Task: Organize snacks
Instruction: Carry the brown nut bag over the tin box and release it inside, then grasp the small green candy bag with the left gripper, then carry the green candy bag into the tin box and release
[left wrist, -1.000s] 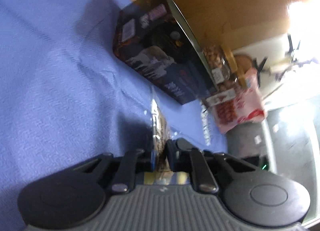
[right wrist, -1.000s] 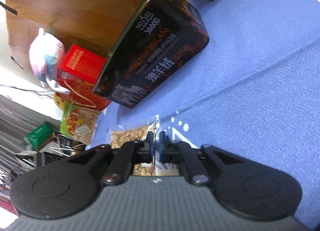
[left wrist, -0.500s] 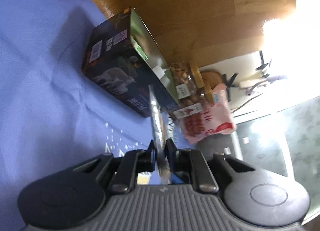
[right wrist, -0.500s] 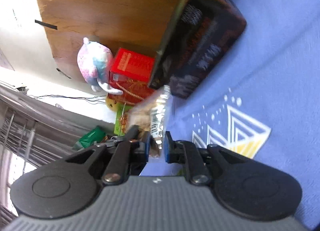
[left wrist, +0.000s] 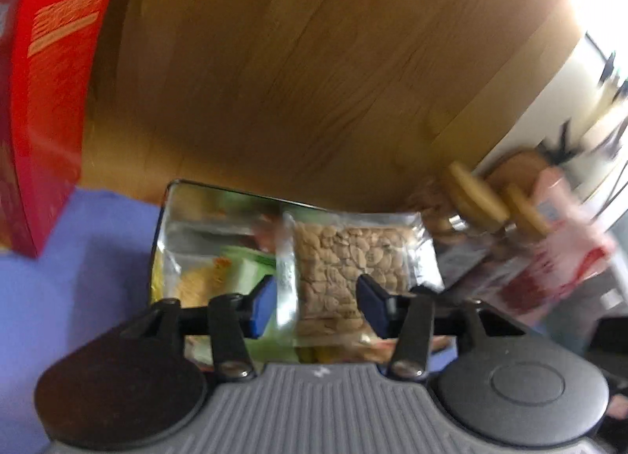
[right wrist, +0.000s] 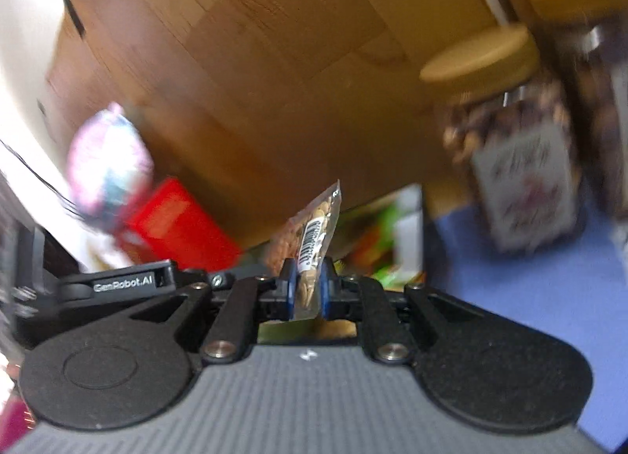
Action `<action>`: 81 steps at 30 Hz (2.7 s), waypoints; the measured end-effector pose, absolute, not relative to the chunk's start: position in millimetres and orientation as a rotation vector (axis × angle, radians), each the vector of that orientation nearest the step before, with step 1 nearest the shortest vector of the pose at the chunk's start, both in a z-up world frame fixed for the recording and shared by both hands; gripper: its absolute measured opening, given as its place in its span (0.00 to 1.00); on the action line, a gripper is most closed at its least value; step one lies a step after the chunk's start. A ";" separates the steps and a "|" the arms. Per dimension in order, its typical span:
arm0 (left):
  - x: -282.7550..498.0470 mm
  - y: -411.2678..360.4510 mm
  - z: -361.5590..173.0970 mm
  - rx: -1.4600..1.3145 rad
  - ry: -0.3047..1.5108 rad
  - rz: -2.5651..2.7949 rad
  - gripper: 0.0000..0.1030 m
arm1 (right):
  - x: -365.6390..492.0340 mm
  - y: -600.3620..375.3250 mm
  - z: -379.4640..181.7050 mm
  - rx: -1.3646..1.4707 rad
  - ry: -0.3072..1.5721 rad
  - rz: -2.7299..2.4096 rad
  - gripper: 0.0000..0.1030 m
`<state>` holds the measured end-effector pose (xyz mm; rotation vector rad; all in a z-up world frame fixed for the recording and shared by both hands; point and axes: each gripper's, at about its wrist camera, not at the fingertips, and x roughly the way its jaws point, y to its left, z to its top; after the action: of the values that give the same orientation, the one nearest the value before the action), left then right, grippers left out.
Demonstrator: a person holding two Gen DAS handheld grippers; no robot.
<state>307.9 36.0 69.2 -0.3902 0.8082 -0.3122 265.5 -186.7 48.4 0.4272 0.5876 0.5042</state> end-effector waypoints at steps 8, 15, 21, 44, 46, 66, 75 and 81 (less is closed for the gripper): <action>269.1 40.6 88.4 -0.316 0.723 -0.269 0.48 | 224.4 -192.1 60.2 0.228 0.365 0.295 0.44; 157.0 80.2 71.4 -0.341 0.795 -0.358 0.54 | 116.0 -226.3 15.2 0.549 0.696 0.673 0.44; 105.0 115.1 13.0 -0.586 0.969 -0.435 0.54 | 71.1 -235.1 -35.6 0.712 0.892 0.648 0.39; 96.9 110.0 -46.1 -1.109 0.980 -0.484 0.12 | 61.9 -235.9 -46.4 0.893 0.914 0.616 0.22; 96.8 108.3 -44.6 -1.128 0.977 -0.515 0.12 | 65.5 -230.7 -47.3 0.904 0.922 0.632 0.21; 246.0 93.0 89.4 -0.607 0.737 -0.373 0.14 | 241.8 -160.3 62.2 0.466 0.583 0.595 0.05; 263.4 56.2 91.5 -0.237 0.667 -0.142 0.16 | 276.9 -110.6 44.3 0.192 0.560 0.532 0.15; 201.3 77.1 102.5 -0.276 0.583 -0.190 0.23 | 214.8 -155.0 64.6 0.312 0.516 0.539 0.28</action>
<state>201.3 77.1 102.5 -0.2763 0.5833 -0.1897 214.8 -155.0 64.6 0.3124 0.5157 0.5388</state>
